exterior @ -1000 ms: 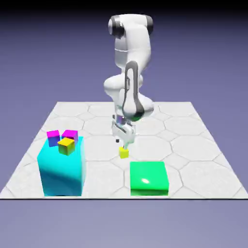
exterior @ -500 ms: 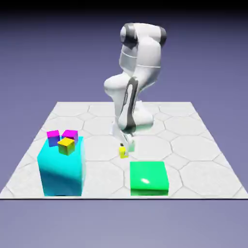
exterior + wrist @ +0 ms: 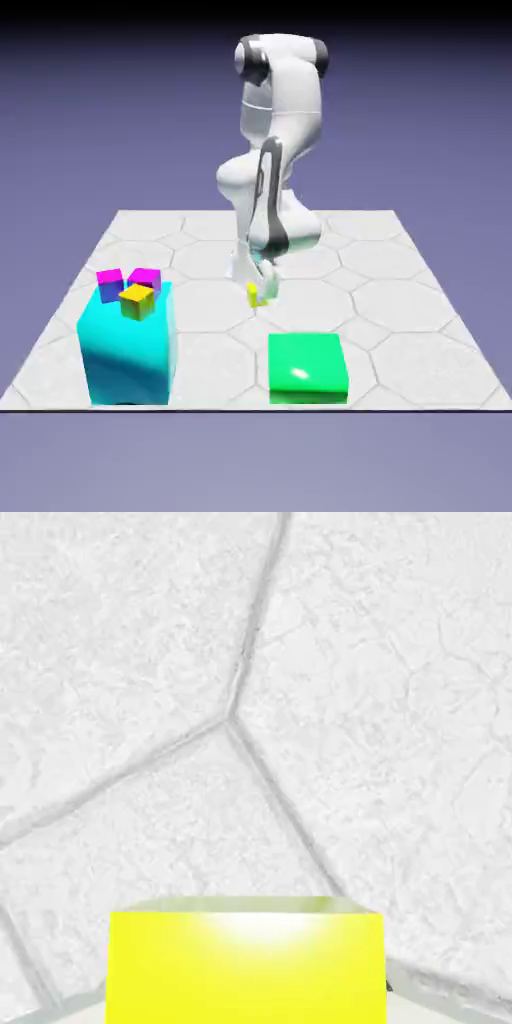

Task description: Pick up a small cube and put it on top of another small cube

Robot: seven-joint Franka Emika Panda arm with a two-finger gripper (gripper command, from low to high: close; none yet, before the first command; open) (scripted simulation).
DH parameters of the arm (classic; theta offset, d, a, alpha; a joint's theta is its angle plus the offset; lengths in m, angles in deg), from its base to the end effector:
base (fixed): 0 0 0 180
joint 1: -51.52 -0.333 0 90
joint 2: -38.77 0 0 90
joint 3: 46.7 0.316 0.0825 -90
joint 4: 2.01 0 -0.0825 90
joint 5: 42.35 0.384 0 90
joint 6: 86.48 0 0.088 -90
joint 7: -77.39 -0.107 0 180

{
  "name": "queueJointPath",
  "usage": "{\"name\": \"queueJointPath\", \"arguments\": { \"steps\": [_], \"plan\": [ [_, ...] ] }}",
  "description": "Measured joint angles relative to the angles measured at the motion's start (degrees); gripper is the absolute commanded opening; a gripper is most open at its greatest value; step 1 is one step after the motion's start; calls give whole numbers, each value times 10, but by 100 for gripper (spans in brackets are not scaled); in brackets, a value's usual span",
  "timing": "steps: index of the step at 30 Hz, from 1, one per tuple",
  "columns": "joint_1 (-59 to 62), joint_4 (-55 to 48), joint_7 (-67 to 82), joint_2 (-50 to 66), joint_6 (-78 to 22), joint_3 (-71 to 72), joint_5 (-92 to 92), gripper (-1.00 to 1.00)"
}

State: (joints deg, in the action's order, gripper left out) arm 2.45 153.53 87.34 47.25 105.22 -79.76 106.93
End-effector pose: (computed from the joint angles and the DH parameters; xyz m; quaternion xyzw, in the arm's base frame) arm 0.2603 0.0064 0.1887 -0.4693 0.8760 -0.1029 0.0428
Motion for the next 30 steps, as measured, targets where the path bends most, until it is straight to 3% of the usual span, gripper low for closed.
{"name": "queueJointPath", "arguments": {
  "steps": [30],
  "plan": [
    [-64, -185, -747, 31, -379, -310, -686, -100]
  ]
}}
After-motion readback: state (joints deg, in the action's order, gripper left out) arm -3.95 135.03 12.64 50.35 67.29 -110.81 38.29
